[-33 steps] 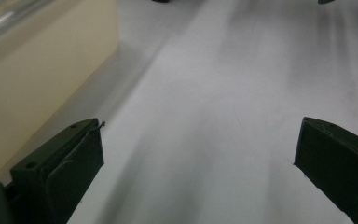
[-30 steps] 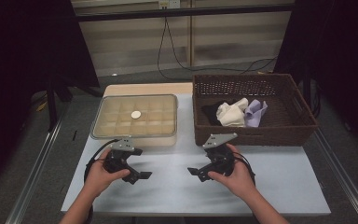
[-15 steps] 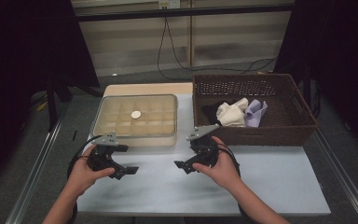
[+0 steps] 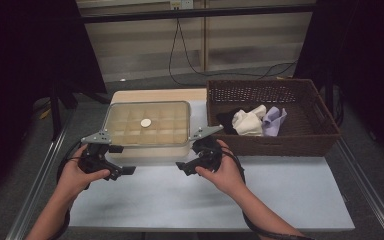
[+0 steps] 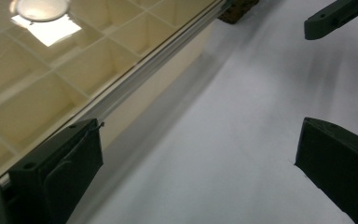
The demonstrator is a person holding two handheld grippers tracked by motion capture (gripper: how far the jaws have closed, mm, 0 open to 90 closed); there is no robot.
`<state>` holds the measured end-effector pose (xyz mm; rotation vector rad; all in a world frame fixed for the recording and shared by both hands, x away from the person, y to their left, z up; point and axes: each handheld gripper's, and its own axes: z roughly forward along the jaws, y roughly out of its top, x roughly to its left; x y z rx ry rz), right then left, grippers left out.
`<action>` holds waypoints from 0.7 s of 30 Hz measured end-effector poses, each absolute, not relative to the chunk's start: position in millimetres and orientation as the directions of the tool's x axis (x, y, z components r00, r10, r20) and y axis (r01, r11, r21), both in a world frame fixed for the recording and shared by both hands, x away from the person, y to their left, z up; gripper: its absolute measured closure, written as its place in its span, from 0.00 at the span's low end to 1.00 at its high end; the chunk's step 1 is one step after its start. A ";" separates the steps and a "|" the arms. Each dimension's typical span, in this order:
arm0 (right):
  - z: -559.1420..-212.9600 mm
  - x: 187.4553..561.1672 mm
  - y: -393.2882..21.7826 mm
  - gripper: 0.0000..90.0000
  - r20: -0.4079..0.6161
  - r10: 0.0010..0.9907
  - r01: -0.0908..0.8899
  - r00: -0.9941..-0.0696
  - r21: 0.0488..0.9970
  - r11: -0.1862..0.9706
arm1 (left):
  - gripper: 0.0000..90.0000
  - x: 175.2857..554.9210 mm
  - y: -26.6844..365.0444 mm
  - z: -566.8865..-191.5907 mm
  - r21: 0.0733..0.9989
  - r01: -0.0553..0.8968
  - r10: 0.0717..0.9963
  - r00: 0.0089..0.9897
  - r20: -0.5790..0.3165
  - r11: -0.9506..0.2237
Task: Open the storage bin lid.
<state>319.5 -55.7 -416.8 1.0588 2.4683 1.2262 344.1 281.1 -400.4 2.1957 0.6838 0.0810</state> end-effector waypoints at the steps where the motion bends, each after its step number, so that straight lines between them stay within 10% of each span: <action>1: -416.4 321.7 -54.5 0.10 0.142 0.678 0.518 -0.721 0.761 0.391 | 0.00 345.1 282.4 -399.3 0.726 0.448 0.507 0.847 -0.159 -0.521; 21: -408.0 346.6 -31.8 0.14 0.171 0.755 0.578 -0.633 0.753 0.314 | 0.02 386.2 305.8 -377.9 0.711 0.466 0.591 0.802 -0.089 -0.526</action>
